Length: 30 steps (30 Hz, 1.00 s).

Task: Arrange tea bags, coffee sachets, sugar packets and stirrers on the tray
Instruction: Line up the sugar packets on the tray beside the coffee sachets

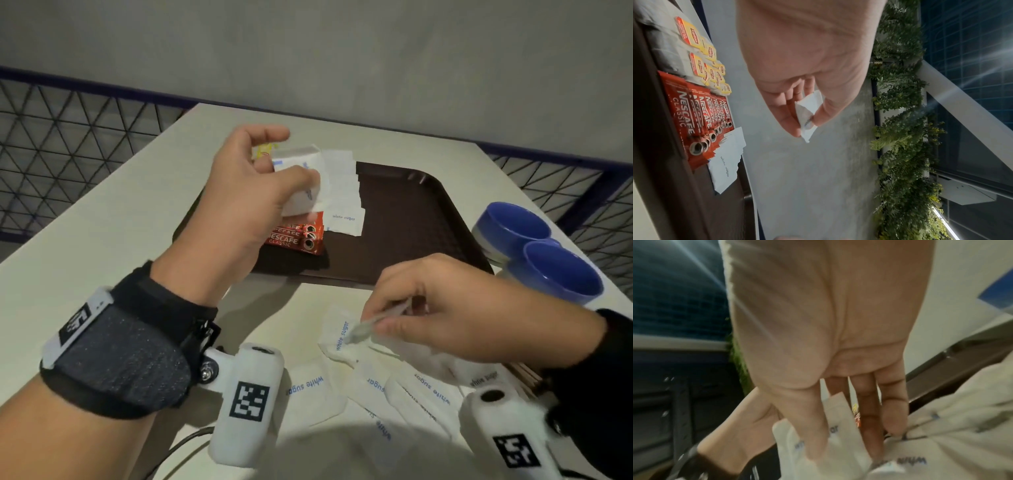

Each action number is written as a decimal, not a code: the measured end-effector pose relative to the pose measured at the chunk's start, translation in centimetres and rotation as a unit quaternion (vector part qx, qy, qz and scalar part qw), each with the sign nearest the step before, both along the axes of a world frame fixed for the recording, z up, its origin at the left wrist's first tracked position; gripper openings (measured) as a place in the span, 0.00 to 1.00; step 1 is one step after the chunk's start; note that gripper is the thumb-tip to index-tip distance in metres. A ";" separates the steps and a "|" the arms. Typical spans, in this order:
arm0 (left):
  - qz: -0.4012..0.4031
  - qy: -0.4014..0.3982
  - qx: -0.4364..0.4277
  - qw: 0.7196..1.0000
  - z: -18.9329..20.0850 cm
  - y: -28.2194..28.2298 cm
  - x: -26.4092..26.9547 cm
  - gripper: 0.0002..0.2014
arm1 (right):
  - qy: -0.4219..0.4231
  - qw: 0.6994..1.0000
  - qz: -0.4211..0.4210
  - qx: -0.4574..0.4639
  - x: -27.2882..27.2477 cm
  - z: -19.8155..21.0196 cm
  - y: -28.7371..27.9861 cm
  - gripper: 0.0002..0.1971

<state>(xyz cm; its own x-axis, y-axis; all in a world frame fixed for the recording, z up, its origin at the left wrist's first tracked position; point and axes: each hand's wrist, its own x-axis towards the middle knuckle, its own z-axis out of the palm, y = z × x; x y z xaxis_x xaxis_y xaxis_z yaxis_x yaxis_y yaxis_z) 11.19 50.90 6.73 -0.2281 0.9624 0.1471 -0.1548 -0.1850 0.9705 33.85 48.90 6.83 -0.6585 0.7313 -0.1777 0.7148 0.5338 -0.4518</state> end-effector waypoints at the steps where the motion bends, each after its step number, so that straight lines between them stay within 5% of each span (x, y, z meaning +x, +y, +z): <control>1: -0.005 0.015 -0.008 1.000 -0.4 0.0 0.1 0.21 | 0.058 0.998 -0.014 -0.029 0.1 -0.2 0.1 0.04; 3: -0.024 0.038 -0.008 0.999 -0.7 0.1 0.3 0.12 | 0.211 0.973 -0.041 -0.077 0.0 -0.1 0.3 0.04; 6: -0.067 0.033 -0.012 0.997 -0.7 -0.2 0.8 0.04 | 0.427 0.891 -0.116 -0.106 -1.2 0.5 0.9 0.05; 11: -0.073 0.005 0.003 0.997 -0.9 -0.6 1.2 0.03 | 0.623 0.739 -0.231 -0.112 -3.7 -0.9 2.5 0.16; 24: -0.126 0.010 0.005 0.992 -1.7 -1.1 2.5 0.18 | 0.544 0.801 -0.250 -0.015 -2.6 -2.0 1.5 0.14; 30: -0.117 0.032 0.010 0.993 -1.5 -1.4 2.6 0.14 | 0.533 0.816 -0.224 0.026 -2.5 -2.3 1.5 0.15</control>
